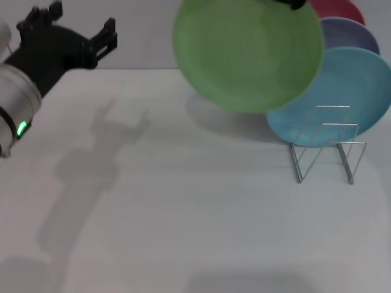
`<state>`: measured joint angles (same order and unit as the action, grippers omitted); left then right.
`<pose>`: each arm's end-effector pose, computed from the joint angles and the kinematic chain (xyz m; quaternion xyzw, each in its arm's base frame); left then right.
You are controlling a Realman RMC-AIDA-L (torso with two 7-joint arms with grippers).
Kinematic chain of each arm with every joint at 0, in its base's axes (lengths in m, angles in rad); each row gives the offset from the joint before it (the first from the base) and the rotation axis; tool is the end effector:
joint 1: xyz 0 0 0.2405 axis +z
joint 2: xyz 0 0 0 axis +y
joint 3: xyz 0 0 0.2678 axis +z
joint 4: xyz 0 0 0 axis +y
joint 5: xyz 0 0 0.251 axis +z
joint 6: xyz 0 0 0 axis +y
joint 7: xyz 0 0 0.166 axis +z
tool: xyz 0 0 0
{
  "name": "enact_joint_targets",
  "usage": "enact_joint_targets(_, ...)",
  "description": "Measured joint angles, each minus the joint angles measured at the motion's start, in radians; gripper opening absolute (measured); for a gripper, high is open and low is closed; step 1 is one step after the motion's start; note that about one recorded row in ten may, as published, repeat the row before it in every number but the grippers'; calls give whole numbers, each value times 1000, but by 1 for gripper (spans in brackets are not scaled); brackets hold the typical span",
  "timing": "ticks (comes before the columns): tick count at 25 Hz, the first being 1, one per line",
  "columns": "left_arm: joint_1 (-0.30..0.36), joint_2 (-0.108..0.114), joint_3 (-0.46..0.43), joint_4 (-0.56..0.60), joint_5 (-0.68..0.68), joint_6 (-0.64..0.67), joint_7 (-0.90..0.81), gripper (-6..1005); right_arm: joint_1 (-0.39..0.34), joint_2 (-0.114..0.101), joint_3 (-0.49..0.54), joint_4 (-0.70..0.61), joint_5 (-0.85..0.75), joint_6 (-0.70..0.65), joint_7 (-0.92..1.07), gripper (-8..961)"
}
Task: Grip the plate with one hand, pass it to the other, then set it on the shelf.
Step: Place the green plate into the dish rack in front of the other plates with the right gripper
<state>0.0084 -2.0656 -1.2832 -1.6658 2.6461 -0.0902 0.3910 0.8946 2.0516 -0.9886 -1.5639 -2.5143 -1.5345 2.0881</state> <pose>-0.1565 0.3953 0.0161 -0.7786 -0.1812 -0.2316 0.5543 0.0327 0.4681 0.1065 -0.9470 0.0086 -0.0185 0.3206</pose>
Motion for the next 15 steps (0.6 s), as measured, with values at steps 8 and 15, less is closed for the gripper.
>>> enact_joint_targets(8, 3, -2, 117, 232, -6, 343, -7, 871, -20, -3, 57, -112, -6, -148, -119, 66)
enact_joint_targets(15, -22, -3, 173, 387, -8, 510, -26, 868, -40, -3, 100, -144, -6, -206, -187, 66)
